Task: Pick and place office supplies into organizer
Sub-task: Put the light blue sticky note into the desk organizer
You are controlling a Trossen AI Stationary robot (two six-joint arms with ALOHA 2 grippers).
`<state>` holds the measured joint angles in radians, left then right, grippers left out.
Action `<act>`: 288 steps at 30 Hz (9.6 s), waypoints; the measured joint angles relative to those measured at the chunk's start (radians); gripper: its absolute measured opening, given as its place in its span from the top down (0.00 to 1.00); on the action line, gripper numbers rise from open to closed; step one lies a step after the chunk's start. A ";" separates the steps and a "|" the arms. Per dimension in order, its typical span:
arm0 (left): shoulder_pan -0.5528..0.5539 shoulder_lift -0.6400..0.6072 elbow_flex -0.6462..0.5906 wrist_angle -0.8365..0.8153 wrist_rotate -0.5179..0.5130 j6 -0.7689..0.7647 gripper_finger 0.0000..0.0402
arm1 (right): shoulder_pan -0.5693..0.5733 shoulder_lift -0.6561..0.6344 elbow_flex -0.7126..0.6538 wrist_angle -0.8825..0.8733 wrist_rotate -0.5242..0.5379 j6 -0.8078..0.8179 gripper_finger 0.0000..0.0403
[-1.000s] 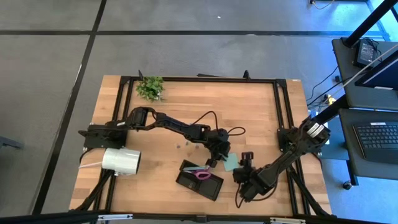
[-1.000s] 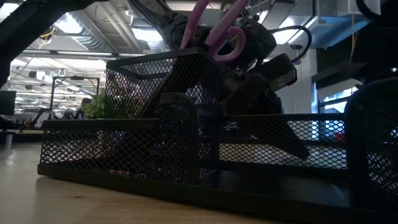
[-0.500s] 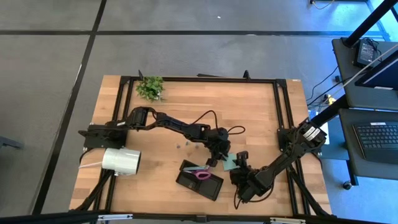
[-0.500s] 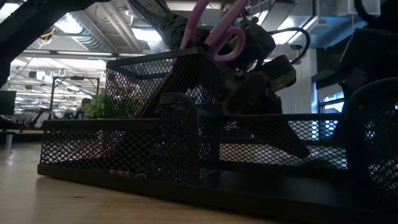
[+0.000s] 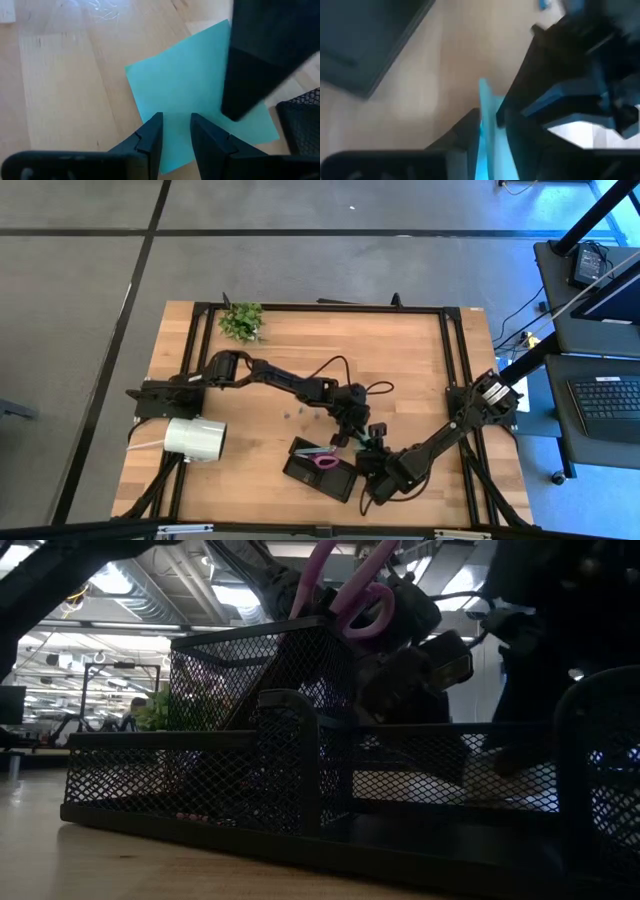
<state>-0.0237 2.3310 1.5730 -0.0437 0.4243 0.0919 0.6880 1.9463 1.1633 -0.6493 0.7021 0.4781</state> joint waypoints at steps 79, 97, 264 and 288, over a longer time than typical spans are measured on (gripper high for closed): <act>0.157 -0.781 -0.061 -0.478 -0.171 0.150 0.73 | -0.121 -0.254 0.403 -0.485 -0.148 0.399 0.98; -0.081 -1.404 -0.689 -0.330 -0.526 -0.167 0.74 | -0.105 0.253 1.065 -0.925 -0.284 0.728 0.98; -0.206 -1.525 -0.898 -0.274 -0.723 -0.270 0.75 | -0.132 0.521 1.045 -0.645 -0.662 0.329 0.62; -0.204 -1.525 -0.898 -0.274 -0.749 -0.270 0.75 | -0.132 0.521 1.045 -0.764 -0.480 0.351 0.62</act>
<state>-0.2272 0.8059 0.6754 -0.3180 -0.3248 -0.1776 0.5564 2.4676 2.2082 -1.4134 0.2217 0.8288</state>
